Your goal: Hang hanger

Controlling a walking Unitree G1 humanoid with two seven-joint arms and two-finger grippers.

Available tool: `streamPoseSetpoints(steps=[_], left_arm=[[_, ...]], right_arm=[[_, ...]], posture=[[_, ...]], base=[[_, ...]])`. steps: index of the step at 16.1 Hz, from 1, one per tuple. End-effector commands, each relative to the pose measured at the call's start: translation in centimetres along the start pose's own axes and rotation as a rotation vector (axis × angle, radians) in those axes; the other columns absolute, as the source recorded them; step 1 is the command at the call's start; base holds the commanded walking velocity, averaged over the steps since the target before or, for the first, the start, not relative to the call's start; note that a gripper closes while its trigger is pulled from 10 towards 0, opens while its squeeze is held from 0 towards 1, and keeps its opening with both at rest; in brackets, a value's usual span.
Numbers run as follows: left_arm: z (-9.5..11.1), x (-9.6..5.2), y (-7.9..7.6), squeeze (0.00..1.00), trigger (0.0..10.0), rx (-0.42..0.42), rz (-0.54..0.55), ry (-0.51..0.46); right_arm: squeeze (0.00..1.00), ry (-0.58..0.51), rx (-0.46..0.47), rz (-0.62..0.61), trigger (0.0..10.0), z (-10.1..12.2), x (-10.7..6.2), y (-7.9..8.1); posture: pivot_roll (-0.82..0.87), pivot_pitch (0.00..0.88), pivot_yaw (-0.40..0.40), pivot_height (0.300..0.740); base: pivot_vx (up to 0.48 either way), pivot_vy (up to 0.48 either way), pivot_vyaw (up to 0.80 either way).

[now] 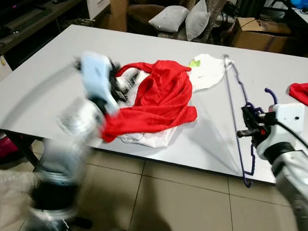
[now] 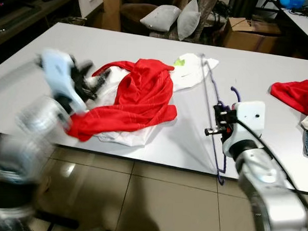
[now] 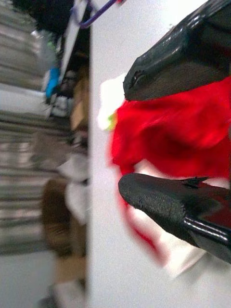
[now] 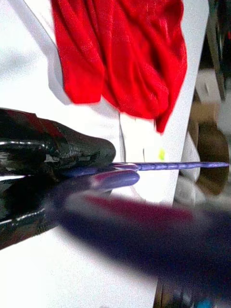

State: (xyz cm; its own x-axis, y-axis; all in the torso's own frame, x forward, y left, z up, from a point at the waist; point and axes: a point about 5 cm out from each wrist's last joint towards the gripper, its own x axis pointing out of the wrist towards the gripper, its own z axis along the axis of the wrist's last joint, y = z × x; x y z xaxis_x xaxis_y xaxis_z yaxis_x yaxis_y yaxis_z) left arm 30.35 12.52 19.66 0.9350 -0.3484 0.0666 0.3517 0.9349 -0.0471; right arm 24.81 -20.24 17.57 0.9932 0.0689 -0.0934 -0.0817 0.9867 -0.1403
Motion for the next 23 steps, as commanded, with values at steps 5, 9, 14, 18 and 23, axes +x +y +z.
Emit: streamPoseSetpoints(steps=[5,9,14,18,23], left_arm=[[-3.4,-1.1,-0.3,0.0,10.0,0.08,0.052,0.075],[-4.1,-1.9,0.6,0.0,10.0,0.105,0.088,0.096],[-4.6,-1.8,-0.5,0.0,10.0,0.06,0.081,0.091],[-4.4,-1.6,-0.6,0.0,10.0,0.059,0.073,0.085],[-4.3,-1.5,-0.8,0.0,10.0,0.063,0.061,0.084]], right_arm=[[0.0,0.019,-0.06,-0.036,10.0,-1.6,-0.3,1.8],[0.0,0.029,-0.044,-0.061,10.0,-2.2,-0.3,2.1],[0.0,0.03,-0.018,-0.054,10.0,-2.3,-0.5,2.0],[0.0,0.02,-0.009,-0.058,10.0,-2.0,-0.5,1.5],[0.0,0.019,-0.022,-0.059,10.0,-2.1,-0.7,1.5]], posture=[[-0.03,0.0,-0.004,0.74],[-0.03,0.0,-0.023,0.74],[-0.04,0.012,-0.023,0.74],[-0.04,0.014,-0.022,0.74],[-0.05,0.015,-0.015,0.74]], base=[[0.0,-0.46,0.0],[0.0,-0.48,0.0],[0.0,-0.469,0.0],[0.0,-0.447,0.0],[0.0,-0.415,0.0]])
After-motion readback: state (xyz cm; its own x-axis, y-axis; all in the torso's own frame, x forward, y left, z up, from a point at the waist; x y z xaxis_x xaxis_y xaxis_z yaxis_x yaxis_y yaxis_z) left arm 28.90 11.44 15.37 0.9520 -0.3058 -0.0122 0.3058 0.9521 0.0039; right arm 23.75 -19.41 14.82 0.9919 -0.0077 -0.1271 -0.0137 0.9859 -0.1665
